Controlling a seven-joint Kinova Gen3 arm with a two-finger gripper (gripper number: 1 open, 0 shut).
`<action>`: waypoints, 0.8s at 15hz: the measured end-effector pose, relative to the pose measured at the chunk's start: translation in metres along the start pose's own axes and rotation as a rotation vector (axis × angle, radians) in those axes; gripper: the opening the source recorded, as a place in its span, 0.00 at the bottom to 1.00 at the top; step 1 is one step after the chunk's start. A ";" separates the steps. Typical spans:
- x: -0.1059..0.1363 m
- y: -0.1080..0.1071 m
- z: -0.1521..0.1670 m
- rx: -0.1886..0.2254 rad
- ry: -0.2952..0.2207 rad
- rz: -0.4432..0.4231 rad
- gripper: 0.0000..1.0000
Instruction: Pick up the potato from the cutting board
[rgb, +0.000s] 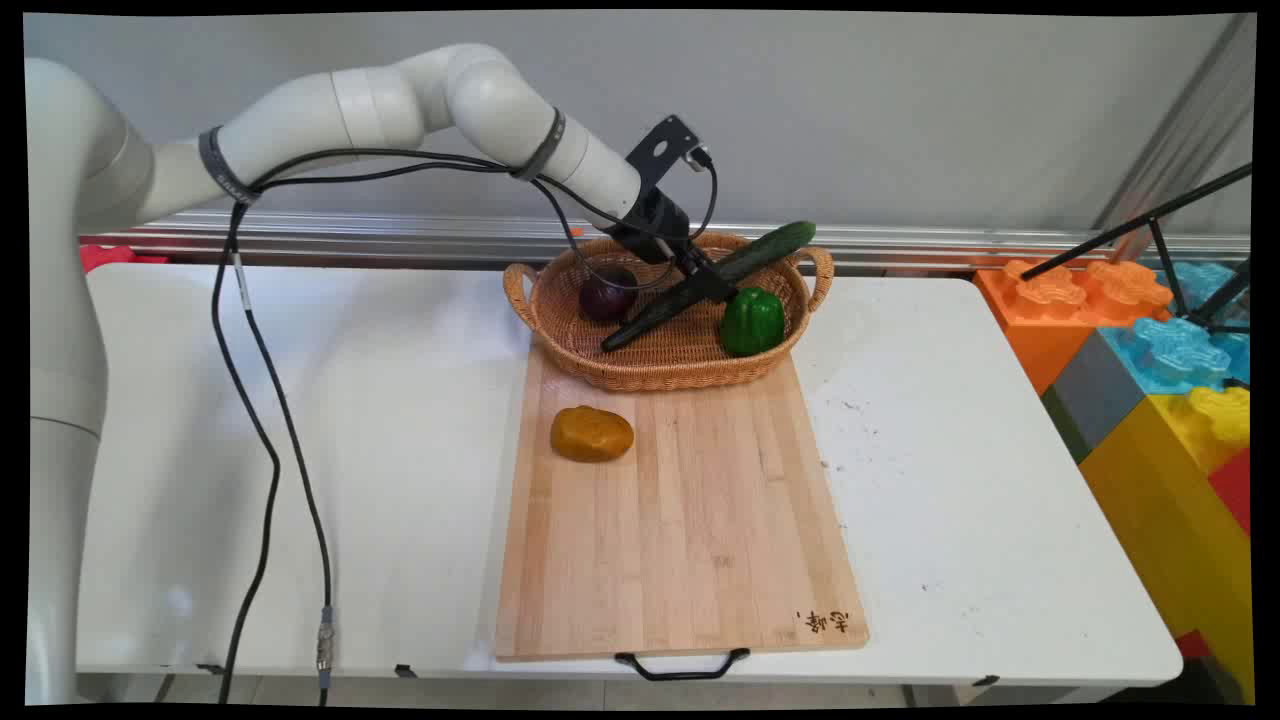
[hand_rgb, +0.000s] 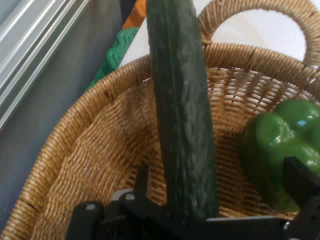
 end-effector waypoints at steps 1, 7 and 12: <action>0.001 0.002 -0.003 -0.001 0.006 0.001 1.00; 0.013 0.025 -0.047 -0.016 0.045 -0.002 1.00; 0.007 0.051 -0.121 -0.056 -0.018 0.026 1.00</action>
